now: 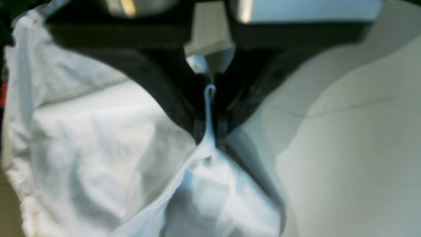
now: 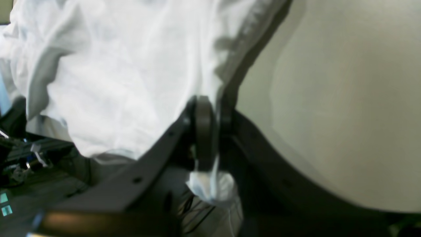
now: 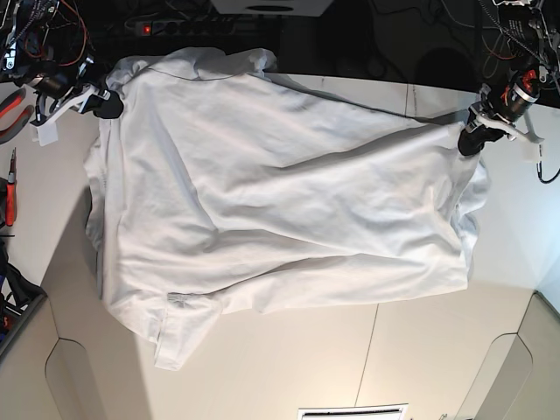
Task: Layout the t-shirt on the table in an organized manner, then fold the t-shirt properly
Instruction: 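Regrasp the shirt edge with both grippers and hold it taut, then lift the shirt edge with both grippers and fold it over the body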
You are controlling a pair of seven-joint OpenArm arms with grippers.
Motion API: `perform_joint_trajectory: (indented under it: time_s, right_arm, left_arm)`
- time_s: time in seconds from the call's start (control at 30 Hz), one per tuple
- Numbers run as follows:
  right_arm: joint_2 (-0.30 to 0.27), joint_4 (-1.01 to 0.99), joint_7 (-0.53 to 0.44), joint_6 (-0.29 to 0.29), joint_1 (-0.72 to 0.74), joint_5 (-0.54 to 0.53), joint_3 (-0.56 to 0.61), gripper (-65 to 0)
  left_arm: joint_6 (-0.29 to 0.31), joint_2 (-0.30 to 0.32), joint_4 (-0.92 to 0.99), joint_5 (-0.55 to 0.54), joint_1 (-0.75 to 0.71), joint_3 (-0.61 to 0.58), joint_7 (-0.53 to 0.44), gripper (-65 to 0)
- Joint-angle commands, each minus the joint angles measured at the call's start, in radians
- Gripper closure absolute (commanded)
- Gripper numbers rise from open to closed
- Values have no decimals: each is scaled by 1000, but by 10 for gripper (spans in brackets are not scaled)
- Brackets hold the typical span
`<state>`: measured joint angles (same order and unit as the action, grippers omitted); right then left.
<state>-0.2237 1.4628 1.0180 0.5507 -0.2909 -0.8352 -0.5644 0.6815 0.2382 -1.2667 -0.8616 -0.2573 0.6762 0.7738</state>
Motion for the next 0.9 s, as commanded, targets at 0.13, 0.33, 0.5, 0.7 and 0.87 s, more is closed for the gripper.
perform_joint_trajectory:
  time_s: [0.13,0.33,0.5,0.7,0.87]
  right_arm:
    - [-14,80,43,8,-2,-25,-93,0]
    - [-14,145,153,8,-5,-125,-201,0]
    - [-14,205,172,8,-31,-161,-261,0]
    - [-14,288,173,8,-111,-160,-271,0]
    - [-13,341,200,8,-161,-175,-272,0]
  left_arm:
    - [17,17,-34,-251,5,105,159,0]
    - [17,19,-38,-379,2,233,288,0]
    - [17,57,-39,-450,-31,280,325,0]
    - [17,89,-39,-461,-64,281,332,0]
    - [17,90,-39,-470,-67,281,350,0]
